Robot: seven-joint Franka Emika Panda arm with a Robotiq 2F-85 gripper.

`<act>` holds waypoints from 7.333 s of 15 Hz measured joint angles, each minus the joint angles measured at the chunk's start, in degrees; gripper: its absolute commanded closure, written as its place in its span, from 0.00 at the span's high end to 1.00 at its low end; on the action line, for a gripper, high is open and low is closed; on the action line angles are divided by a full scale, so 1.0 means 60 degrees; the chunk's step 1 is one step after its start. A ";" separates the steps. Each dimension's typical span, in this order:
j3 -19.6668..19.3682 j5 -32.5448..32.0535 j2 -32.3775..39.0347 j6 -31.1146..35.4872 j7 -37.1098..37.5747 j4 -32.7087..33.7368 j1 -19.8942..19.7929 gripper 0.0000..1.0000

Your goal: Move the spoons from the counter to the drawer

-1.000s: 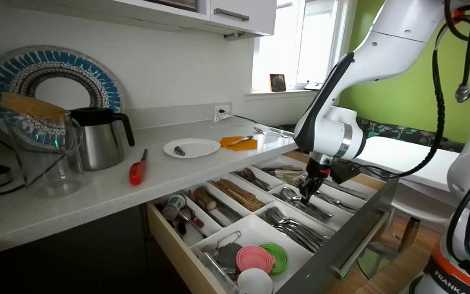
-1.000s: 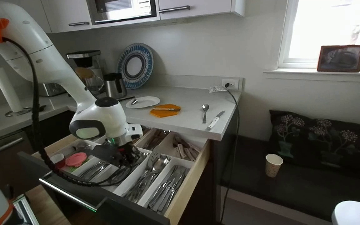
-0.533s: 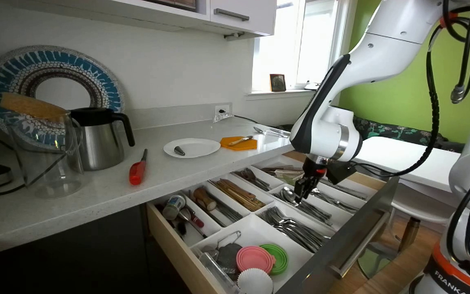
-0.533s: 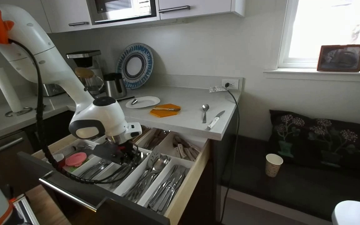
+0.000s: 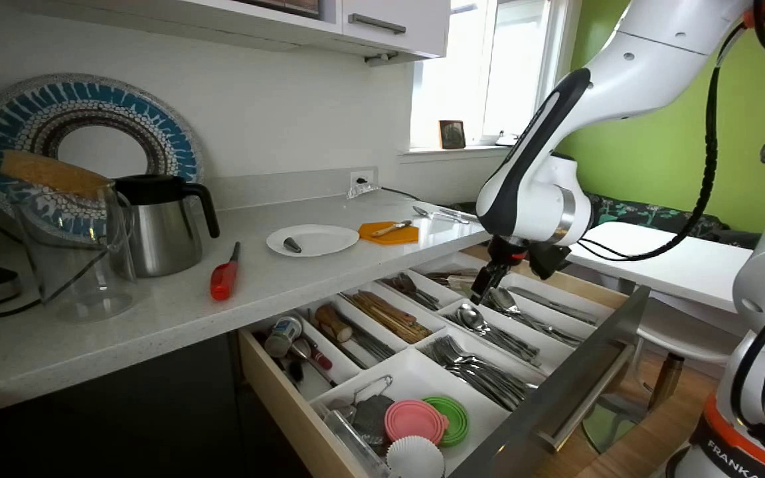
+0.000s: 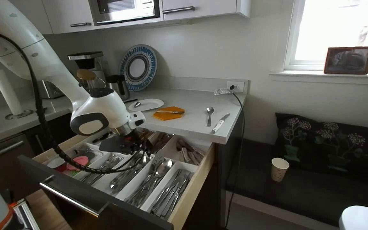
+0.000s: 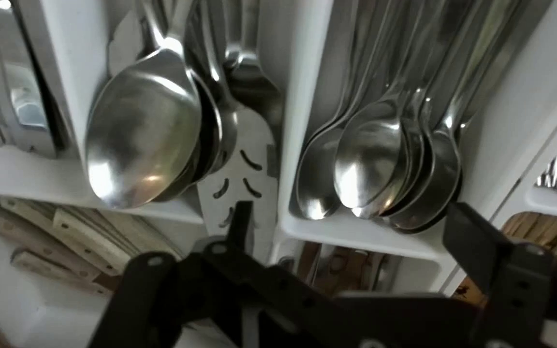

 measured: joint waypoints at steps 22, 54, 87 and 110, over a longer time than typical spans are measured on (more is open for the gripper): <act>-0.2386 -0.3407 0.1233 -0.7045 -0.0325 0.8503 -0.0287 1.00; -0.0156 -0.3033 0.6866 -0.6406 0.0067 1.3882 -0.2274 0.14; -0.0493 -0.2793 0.4182 -0.6374 0.0932 1.0235 -0.2400 0.02; 0.0692 0.2771 -0.3095 -0.1592 -0.2743 -0.0625 -0.1037 0.10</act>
